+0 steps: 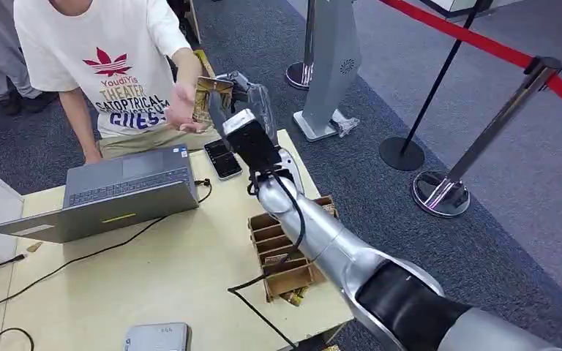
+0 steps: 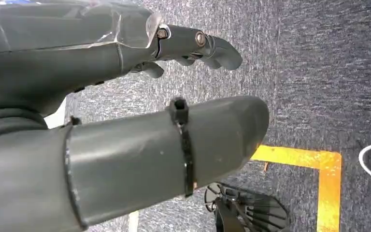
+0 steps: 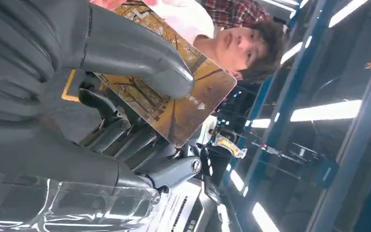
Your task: Pass the card to the sensor for recognition and then transmit it.
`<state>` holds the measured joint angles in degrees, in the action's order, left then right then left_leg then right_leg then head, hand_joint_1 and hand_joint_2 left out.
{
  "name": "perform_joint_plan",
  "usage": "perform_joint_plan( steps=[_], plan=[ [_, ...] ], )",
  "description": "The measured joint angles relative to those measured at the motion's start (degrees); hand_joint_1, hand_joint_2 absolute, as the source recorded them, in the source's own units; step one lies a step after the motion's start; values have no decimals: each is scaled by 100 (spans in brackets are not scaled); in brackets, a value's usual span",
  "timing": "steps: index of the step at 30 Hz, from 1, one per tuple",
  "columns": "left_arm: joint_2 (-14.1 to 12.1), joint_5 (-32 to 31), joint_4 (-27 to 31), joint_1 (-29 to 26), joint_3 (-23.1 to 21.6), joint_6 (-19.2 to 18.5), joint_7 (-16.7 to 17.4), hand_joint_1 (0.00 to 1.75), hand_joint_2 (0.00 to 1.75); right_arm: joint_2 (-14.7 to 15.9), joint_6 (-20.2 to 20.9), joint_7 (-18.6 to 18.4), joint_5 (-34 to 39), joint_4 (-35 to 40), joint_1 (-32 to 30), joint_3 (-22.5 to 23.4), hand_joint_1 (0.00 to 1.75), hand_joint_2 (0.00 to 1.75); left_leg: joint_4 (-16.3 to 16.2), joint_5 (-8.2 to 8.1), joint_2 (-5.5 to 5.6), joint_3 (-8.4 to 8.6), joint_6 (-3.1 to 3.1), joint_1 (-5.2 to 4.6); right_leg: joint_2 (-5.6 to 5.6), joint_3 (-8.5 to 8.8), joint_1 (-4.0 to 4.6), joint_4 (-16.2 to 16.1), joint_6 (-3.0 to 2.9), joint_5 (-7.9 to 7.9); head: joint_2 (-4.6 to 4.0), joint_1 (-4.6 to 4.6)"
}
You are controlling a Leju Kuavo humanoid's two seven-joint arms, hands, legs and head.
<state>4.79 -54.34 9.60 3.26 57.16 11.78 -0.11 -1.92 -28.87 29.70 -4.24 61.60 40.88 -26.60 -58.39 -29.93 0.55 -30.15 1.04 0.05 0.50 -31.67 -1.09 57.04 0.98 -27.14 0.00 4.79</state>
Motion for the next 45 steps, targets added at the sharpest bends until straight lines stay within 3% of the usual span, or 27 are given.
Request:
perform_joint_plan(
  steps=[12, 14, 16, 17, 18, 19, 20, 34, 45],
  plan=[
    [53, 50, 0, 3, 4, 101, 20, 0, 0, -352, -954, 348, -1148, -761, -7, -63, 175, 175, 0, 0, 0, -1, 0, 1, 0, -1, 0, 0, 0, 0, 0, 2],
    [70, 50, 0, 3, 4, 114, 20, 0, 0, -389, -995, 402, -1347, -868, -77, -92, 157, 175, 0, 0, 0, -1, 0, 1, 0, 0, 0, 0, 0, 0, 0, 2],
    [81, 55, 0, 0, 7, 133, 17, 0, 0, -430, -1004, 457, -1632, -955, -183, -101, 154, 175, 0, 0, 0, -1, 0, 1, 0, -1, 0, 0, 0, -1, 0, 2],
    [83, 68, 0, 0, 7, 144, 17, 0, 0, -450, -1008, 474, -1776, -1003, -237, -101, 133, 175, 0, 0, 0, -1, 0, 1, 0, -1, 0, 0, 0, -1, 0, 2],
    [88, 72, 0, 0, 9, 146, 13, 0, 0, -466, -1012, 479, -1854, -1043, -279, -101, 52, 175, 0, 0, 0, -1, 0, 1, 0, -1, 0, 0, 0, -1, 0, 0],
    [88, 79, 0, -1, 11, 146, 7, 0, 0, -479, -1015, 490, -1885, -1082, -320, -101, 14, 175, 0, 0, 0, -1, 0, 1, 0, -1, 0, 0, 0, -1, 0, 2],
    [92, 85, 0, -2, 13, 146, 0, 0, 0, -487, -1014, 492, -1917, -1128, -352, -101, 0, 175, 0, -1, 0, -1, 0, 1, 0, -1, 0, 0, 0, -1, 0, 2],
    [109, 184, 0, -11, 142, 199, -2, 0, 0, -496, -975, 645, -1607, -1402, -582, -103, 0, 175, 0, 0, 0, -2, 0, 1, 0, -1, 0, -1, 0, -1, 0, 2],
    [125, 247, 0, -15, 265, 208, 4, 0, 0, -358, -925, 428, -1509, 274, -1292, -199, 0, 175, 0, -1, 0, -5, 0, 0, 0, -6, 0, -2, 0, -2, 0, 2]
  ],
)
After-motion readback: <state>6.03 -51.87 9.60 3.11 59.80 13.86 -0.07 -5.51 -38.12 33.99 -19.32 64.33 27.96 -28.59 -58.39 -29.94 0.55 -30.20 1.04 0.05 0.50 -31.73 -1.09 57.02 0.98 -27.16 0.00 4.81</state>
